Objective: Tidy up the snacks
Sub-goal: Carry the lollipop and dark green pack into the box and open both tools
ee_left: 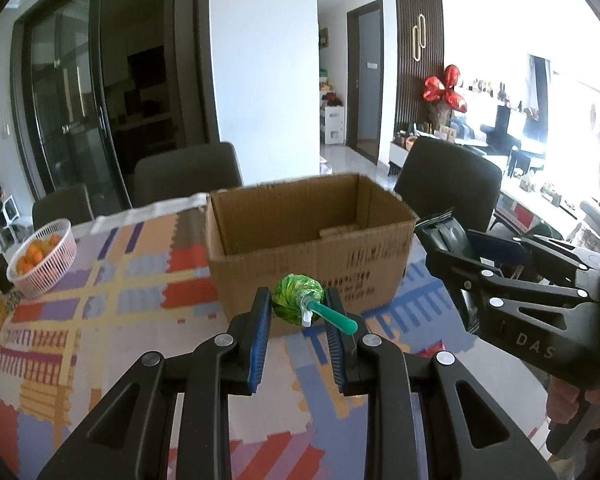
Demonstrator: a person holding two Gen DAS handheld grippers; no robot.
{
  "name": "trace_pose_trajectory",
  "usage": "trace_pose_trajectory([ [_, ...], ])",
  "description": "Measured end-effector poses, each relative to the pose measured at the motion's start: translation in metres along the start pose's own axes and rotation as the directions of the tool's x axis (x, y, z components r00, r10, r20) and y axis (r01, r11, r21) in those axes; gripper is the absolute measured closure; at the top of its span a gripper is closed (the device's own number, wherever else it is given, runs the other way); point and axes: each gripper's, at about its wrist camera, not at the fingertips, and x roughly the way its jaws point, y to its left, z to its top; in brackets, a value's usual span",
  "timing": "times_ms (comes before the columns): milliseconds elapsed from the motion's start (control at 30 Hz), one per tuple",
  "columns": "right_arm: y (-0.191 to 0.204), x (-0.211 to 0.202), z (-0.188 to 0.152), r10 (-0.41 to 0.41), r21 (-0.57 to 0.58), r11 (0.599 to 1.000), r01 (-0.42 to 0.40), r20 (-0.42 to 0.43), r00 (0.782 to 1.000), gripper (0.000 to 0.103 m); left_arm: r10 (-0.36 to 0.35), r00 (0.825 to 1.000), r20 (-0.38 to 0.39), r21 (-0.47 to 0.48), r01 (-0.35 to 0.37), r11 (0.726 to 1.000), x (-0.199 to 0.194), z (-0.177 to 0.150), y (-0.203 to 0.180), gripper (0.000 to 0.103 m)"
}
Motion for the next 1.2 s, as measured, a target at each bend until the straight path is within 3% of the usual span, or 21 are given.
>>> trace_pose_trajectory([
  [633,-0.002,0.022,0.068,0.005,-0.025,1.0,-0.004,0.052,0.999,0.058,0.001,1.0,0.027,-0.004,-0.001,1.0,0.027,0.06,0.023,0.076],
  [933,0.0,0.049,0.096,0.013,-0.042,0.999,-0.011,0.029,1.0,0.058,-0.03,0.999,-0.013,-0.052,0.03,0.998,0.06,0.08,0.04,0.076],
  [1200,-0.006,0.081,0.102,-0.011,-0.05,0.999,0.01,-0.012,1.0,0.058,-0.009,0.998,-0.067,-0.034,0.007,0.999,0.093,0.087,0.045,0.076],
])
